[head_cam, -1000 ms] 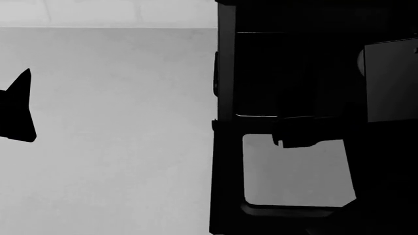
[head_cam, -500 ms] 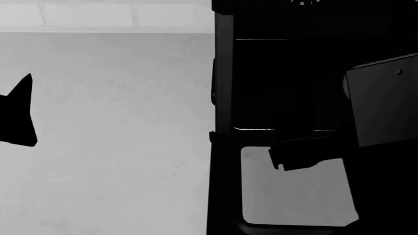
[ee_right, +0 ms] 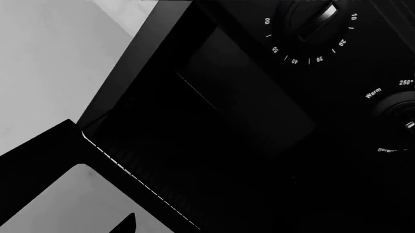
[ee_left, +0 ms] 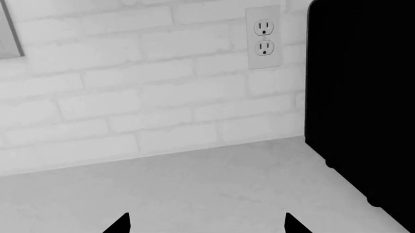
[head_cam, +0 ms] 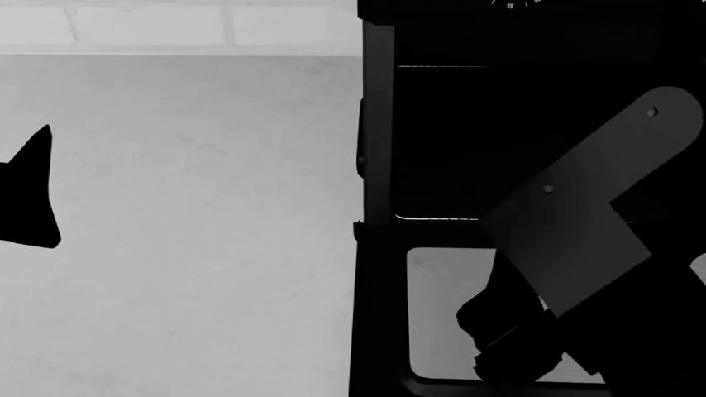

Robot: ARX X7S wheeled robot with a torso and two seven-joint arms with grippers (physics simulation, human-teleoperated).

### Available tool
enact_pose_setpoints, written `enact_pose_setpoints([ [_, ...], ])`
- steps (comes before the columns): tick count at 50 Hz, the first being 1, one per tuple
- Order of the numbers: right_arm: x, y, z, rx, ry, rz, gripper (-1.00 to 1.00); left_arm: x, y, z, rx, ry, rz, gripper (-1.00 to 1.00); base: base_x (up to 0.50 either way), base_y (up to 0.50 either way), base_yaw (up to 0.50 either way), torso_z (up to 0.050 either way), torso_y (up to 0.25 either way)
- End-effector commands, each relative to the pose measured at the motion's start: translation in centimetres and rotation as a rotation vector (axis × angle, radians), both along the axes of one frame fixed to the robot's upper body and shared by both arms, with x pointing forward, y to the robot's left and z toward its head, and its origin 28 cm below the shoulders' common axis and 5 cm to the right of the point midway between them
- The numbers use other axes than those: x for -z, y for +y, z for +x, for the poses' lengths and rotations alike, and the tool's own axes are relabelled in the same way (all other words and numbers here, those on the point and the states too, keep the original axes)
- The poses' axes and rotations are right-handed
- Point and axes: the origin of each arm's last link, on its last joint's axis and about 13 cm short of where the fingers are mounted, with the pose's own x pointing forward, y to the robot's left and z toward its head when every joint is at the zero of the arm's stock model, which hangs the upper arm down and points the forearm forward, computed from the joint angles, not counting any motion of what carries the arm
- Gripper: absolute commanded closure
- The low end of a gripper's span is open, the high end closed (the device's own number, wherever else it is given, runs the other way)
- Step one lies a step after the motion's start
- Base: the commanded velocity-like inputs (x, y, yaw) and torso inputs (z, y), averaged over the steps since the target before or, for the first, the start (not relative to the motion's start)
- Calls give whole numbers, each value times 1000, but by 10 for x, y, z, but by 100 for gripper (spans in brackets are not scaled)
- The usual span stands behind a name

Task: Fully slide the toaster oven rack0 out.

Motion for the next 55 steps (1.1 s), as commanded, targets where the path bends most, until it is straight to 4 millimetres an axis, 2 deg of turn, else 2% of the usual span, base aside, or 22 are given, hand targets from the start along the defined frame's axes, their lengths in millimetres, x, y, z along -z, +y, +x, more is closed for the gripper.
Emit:
enact_pose_setpoints([
  [1,-6,-4,10,-21,128,-110,-100,1,1,-1,-3,-3,-1,-100,0,0,0,0,0],
  [23,-1,1,48,21,180,-179,-100,1,2,-3,-9,-8,3,-100,0,0,0,0,0],
  [29,6,3,59,23,186,-188,-100,0,2,-5,0,2,-22,-100,0,0,0,0,0],
  [47,14,9,83,27,199,-162,-100,1,6,-7,-16,-2,-26,-100,0,0,0,0,0],
  [55,15,12,87,22,207,-163,-100,0,6,-7,-19,-8,-29,-100,0,0,0,0,0],
])
